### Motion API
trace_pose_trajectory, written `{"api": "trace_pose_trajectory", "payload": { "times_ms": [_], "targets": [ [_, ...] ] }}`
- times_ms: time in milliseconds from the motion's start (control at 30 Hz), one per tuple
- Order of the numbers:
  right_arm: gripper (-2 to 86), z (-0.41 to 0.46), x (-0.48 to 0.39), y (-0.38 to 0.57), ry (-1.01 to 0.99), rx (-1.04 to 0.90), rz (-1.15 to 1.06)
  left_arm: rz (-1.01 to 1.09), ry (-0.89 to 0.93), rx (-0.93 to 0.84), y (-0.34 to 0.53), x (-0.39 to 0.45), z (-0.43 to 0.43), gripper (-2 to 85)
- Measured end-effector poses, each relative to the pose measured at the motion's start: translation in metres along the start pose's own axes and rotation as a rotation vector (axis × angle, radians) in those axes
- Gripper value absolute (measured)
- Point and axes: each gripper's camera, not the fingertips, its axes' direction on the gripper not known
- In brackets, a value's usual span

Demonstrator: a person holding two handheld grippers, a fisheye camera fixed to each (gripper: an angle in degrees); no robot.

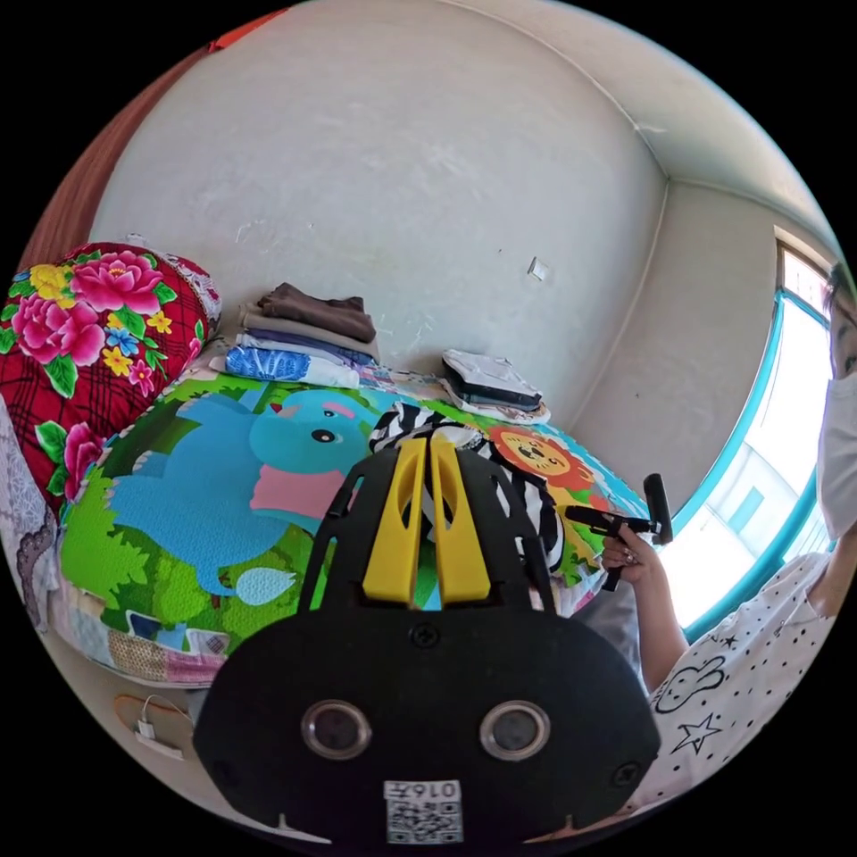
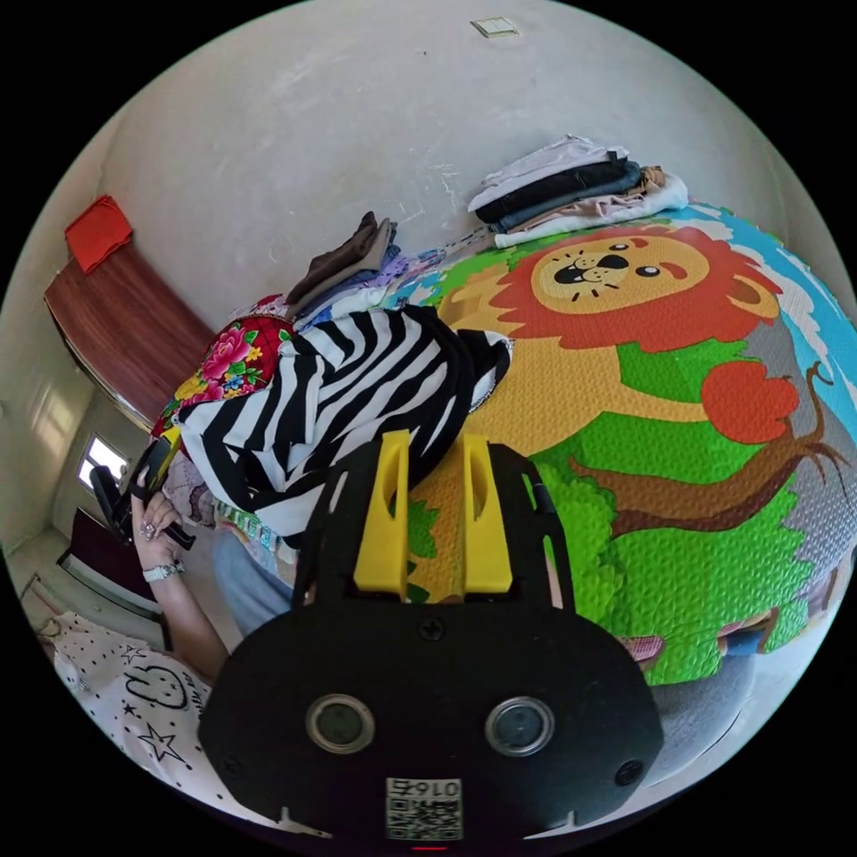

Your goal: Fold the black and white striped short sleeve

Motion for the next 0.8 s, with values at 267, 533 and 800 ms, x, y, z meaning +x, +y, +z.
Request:
{"api": "trace_pose_trajectory", "payload": {
  "times_ms": [267,533,800],
  "targets": [
    [1.8,-0.064,-0.028,0.004,0.004,0.165,-0.157,-0.003,-0.128,0.029,-0.013,0.014,-0.025,-1.0],
    [1.1,-0.196,-0.092,-0.052,0.374,0.541,-0.407,0.146,-0.388,0.236,-0.101,0.045,-0.083,-1.0],
    [1.0,-0.313,-0.151,-0.142,0.688,0.768,-0.523,0.303,-0.612,0.415,-0.214,0.094,-0.123,-1.0]
  ]
}}
